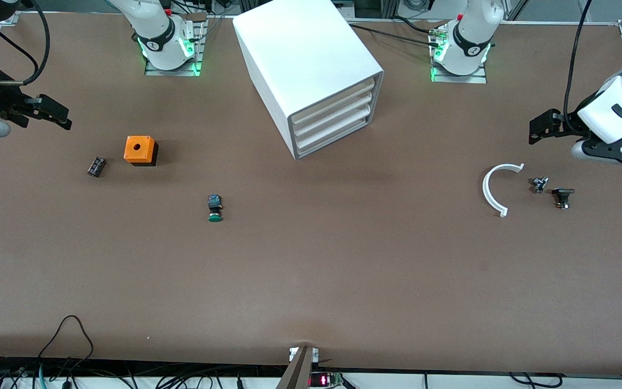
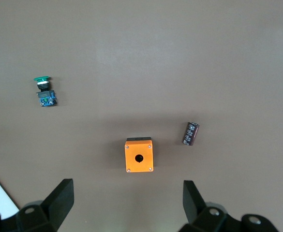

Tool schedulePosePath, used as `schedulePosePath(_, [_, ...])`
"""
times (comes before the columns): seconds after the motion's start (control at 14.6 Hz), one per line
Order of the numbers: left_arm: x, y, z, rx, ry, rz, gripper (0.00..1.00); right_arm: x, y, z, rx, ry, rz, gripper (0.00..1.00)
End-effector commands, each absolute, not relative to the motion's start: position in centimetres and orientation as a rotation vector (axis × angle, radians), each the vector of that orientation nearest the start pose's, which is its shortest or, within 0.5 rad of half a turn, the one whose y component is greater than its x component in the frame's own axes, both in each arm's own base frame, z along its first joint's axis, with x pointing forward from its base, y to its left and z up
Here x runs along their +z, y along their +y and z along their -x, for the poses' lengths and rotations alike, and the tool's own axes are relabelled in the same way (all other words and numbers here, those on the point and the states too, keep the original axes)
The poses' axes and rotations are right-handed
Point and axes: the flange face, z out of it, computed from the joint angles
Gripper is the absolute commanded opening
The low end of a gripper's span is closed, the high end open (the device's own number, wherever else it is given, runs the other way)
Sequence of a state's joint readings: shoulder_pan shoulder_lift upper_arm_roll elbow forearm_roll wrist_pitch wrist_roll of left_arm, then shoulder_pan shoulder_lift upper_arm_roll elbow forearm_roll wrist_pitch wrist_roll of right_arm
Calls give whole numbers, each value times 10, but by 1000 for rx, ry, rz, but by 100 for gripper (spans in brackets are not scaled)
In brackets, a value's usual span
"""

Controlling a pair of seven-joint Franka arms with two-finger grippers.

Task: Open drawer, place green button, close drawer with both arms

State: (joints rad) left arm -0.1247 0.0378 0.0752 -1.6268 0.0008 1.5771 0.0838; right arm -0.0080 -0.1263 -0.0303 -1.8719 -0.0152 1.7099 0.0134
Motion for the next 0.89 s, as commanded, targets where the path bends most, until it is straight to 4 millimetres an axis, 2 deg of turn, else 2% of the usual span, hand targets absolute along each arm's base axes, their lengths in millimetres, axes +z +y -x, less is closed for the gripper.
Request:
schedulePosePath(0.0, [583, -31, -566, 151, 197, 3119, 100, 566, -20, -519, 22, 52, 3158, 100])
schedulePosePath(0.55, [582, -31, -567, 153, 199, 3118, 100, 566, -14, -523, 29, 33, 3162, 100])
schedulePosePath(0.62, [582, -35, -572, 153, 208, 3105, 100, 565, -13, -524, 25, 32, 3163, 100])
schedulePosePath(0.75, [594, -50, -570, 152, 250, 3101, 100, 568, -13, -525, 15, 32, 3163, 100])
schedulePosePath(0.82, [594, -48, -569, 158, 255, 3108, 100, 574, -14, -526, -4, 33, 3163, 100])
